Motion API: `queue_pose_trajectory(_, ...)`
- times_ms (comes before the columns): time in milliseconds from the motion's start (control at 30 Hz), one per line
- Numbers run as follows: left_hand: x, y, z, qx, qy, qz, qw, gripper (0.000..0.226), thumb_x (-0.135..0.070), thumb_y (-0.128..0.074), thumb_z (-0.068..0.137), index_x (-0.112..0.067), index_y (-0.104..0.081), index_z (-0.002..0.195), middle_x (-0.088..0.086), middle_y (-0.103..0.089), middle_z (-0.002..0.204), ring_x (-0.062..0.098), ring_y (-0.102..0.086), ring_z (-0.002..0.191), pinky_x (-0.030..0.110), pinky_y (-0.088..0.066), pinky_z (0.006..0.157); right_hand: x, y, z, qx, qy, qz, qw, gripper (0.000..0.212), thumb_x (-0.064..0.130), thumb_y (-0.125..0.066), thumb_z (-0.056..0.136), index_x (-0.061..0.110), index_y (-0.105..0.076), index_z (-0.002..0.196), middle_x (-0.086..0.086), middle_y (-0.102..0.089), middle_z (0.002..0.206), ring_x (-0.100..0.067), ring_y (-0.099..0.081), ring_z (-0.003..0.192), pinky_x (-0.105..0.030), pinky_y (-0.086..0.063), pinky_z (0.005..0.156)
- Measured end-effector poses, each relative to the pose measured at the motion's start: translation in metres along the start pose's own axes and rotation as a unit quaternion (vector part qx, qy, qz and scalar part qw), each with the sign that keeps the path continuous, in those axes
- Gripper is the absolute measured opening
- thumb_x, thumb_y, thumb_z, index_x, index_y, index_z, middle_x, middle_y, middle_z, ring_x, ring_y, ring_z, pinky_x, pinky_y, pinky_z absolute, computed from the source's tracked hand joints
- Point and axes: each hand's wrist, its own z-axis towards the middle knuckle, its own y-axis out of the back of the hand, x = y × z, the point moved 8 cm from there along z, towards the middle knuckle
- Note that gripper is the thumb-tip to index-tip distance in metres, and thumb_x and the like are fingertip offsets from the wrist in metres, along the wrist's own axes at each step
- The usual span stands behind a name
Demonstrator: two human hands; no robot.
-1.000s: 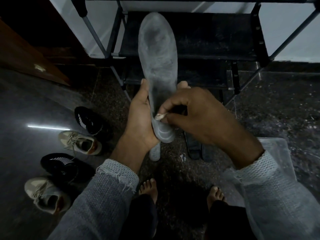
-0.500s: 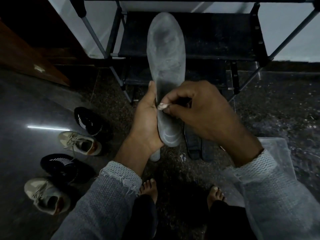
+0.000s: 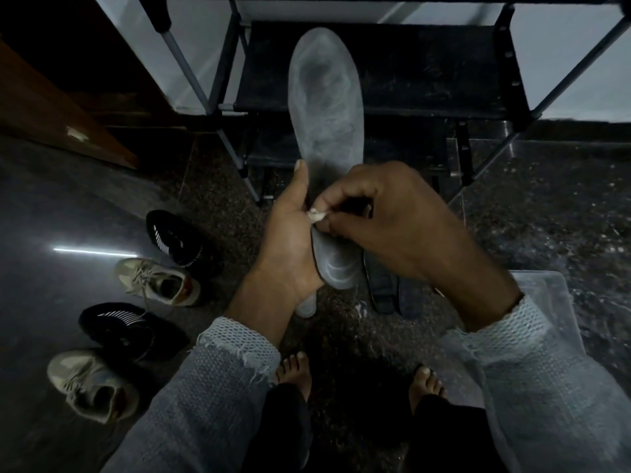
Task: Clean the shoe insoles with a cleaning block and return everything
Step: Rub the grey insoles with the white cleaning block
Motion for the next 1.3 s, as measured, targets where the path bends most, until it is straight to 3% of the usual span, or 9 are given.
queue_pose_trajectory(233,0.006,-0.004,0.001,0.013,0.005,-0.003,1.000,0.053,-0.048,-0.027,0.102,-0.011,-0.062,0.113,0.007,-0.071,0.103,0.020,-0.065,0.102,0.034,-0.044,0.103,-0.020,0.022,-0.002,-0.209,-0.040,-0.059,0.975,0.010,0.019,-0.069,0.088,0.024,-0.074,0.095,0.009,-0.063,0.092,0.000,-0.062,0.082,-0.020,-0.054,0.077)
queue_pose_trajectory(333,0.004,-0.002,0.002,-0.003,0.002,-0.008,1.000,0.057,-0.049,-0.028,0.101,-0.007,-0.064,0.114,0.013,-0.066,0.115,0.027,-0.059,0.119,0.039,-0.041,0.108,-0.017,0.014,0.002,-0.125,-0.030,-0.051,0.990,0.010,0.016,-0.071,0.085,0.023,-0.075,0.090,0.010,-0.065,0.090,-0.001,-0.062,0.083,-0.016,-0.052,0.078)
queue_pose_trajectory(467,-0.004,0.003,0.000,-0.017,-0.007,0.000,1.000,0.064,-0.052,-0.026,0.101,-0.007,-0.071,0.106,0.012,-0.072,0.110,0.024,-0.067,0.108,0.034,-0.054,0.093,-0.007,-0.011,-0.001,0.088,-0.023,-0.009,0.996,0.014,0.011,-0.074,0.081,0.024,-0.076,0.083,0.019,-0.069,0.079,0.009,-0.064,0.081,-0.010,-0.049,0.078)
queue_pose_trajectory(567,-0.005,0.001,-0.002,-0.024,-0.007,-0.010,1.000,0.061,-0.053,-0.026,0.101,-0.005,-0.061,0.118,0.013,-0.070,0.113,0.024,-0.065,0.112,0.034,-0.052,0.095,-0.009,-0.005,0.000,0.039,-0.016,-0.003,0.999,0.010,0.015,-0.074,0.082,0.024,-0.076,0.085,0.017,-0.070,0.082,0.006,-0.065,0.083,-0.020,-0.049,0.090)
queue_pose_trajectory(700,-0.004,-0.005,-0.002,-0.015,-0.010,-0.007,1.000,0.056,-0.050,-0.025,0.101,-0.006,-0.060,0.110,0.010,-0.067,0.103,0.022,-0.062,0.102,0.036,-0.044,0.100,-0.013,0.010,0.000,-0.125,-0.035,-0.037,0.991,0.007,0.021,-0.071,0.086,0.022,-0.075,0.091,0.009,-0.066,0.092,-0.002,-0.062,0.084,-0.025,-0.053,0.081)
queue_pose_trajectory(867,-0.006,0.006,0.000,-0.038,-0.004,-0.019,0.999,0.063,-0.055,-0.030,0.100,-0.004,-0.063,0.116,0.015,-0.066,0.122,0.026,-0.062,0.117,0.037,-0.048,0.099,-0.008,-0.010,-0.002,0.081,-0.027,-0.023,0.996,0.013,0.013,-0.073,0.082,0.025,-0.076,0.086,0.016,-0.071,0.085,0.005,-0.064,0.085,-0.012,-0.050,0.082)
queue_pose_trajectory(933,-0.007,0.007,0.000,-0.044,-0.001,-0.024,0.999,0.068,-0.057,-0.031,0.099,-0.002,-0.068,0.114,0.017,-0.063,0.128,0.027,-0.060,0.120,0.039,-0.048,0.099,-0.006,-0.014,-0.004,0.110,-0.014,-0.012,0.994,0.016,0.008,-0.072,0.082,0.022,-0.076,0.086,0.015,-0.072,0.085,0.006,-0.064,0.084,-0.013,-0.051,0.082)
queue_pose_trajectory(1133,-0.010,0.006,0.000,-0.054,-0.010,-0.044,0.997,0.063,-0.056,-0.032,0.098,-0.004,-0.059,0.125,0.016,-0.064,0.126,0.026,-0.060,0.119,0.038,-0.046,0.102,-0.008,-0.008,-0.001,0.001,-0.006,-0.021,1.000,0.014,0.011,-0.070,0.085,0.023,-0.075,0.089,0.012,-0.070,0.087,0.001,-0.063,0.083,-0.019,-0.052,0.079)
queue_pose_trajectory(1300,-0.008,-0.002,-0.003,-0.043,-0.021,-0.020,0.999,0.054,-0.049,-0.027,0.101,-0.008,-0.062,0.109,0.012,-0.069,0.100,0.022,-0.067,0.095,0.038,-0.048,0.096,-0.011,0.003,-0.001,-0.118,-0.019,-0.052,0.992,0.010,0.016,-0.069,0.087,0.023,-0.074,0.091,0.008,-0.065,0.092,-0.004,-0.060,0.085,-0.028,-0.053,0.079)
